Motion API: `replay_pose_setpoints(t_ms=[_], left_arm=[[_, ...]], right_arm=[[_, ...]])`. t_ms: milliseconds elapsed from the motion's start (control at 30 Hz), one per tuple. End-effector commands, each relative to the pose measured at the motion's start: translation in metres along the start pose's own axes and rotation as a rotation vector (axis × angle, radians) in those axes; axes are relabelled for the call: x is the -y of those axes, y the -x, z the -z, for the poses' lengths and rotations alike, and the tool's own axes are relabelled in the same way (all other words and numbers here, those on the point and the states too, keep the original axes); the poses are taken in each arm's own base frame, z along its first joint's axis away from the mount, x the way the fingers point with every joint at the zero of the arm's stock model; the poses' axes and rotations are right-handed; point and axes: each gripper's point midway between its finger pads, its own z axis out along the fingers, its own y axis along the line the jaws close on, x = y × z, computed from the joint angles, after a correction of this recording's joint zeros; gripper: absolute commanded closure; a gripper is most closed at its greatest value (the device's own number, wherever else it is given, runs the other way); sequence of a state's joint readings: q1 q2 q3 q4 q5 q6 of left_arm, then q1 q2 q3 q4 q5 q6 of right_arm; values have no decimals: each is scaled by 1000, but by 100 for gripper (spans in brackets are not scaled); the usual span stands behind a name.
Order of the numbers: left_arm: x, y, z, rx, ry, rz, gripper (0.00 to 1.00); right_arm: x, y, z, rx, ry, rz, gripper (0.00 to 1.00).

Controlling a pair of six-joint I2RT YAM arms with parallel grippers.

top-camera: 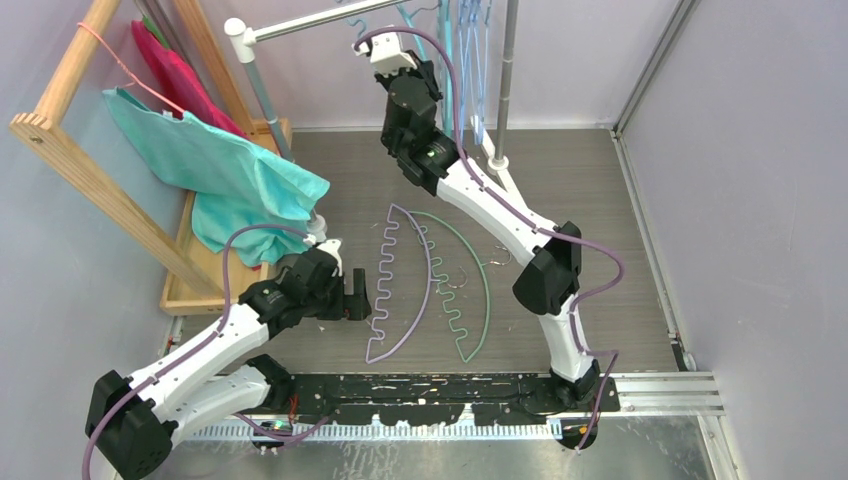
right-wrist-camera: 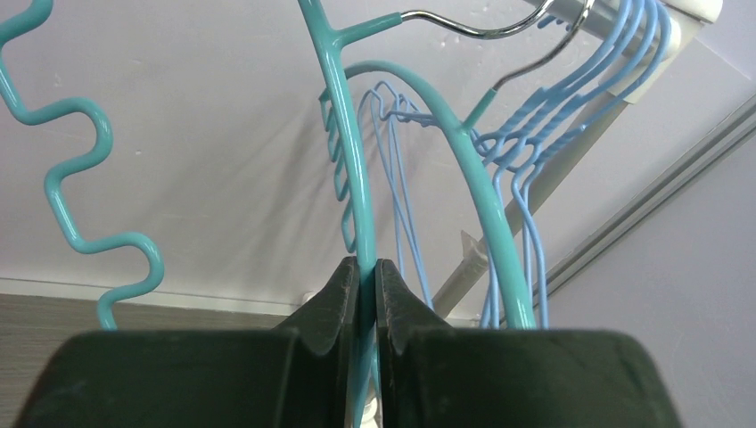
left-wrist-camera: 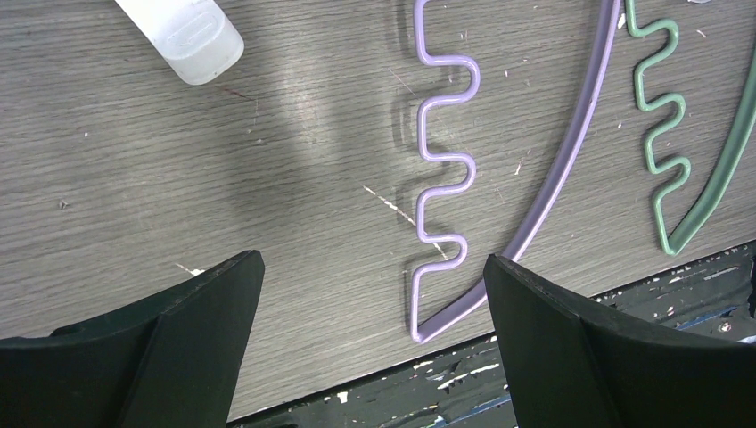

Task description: Organize the hangers

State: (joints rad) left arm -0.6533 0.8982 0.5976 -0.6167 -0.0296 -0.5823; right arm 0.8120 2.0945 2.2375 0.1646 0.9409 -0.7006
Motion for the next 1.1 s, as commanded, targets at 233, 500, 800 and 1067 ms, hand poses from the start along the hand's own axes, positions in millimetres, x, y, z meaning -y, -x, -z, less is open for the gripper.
replay_pose_setpoints(t_ms=[233,500,800,1067], left_arm=[[10,11,-2,35,-38,0,2],[6,13,-1,49,-19,10,2],[2,12,-7,42,11,23,2],[-8,10,-16,37,65,32,2]], right_arm=[[30,-25,13,-32,-30,-78,51],[68,-38,56,-56,2,-141,15],[72,-84,141,-109,250,-202,6],[63,-110,209,-151,514,-293,8]])
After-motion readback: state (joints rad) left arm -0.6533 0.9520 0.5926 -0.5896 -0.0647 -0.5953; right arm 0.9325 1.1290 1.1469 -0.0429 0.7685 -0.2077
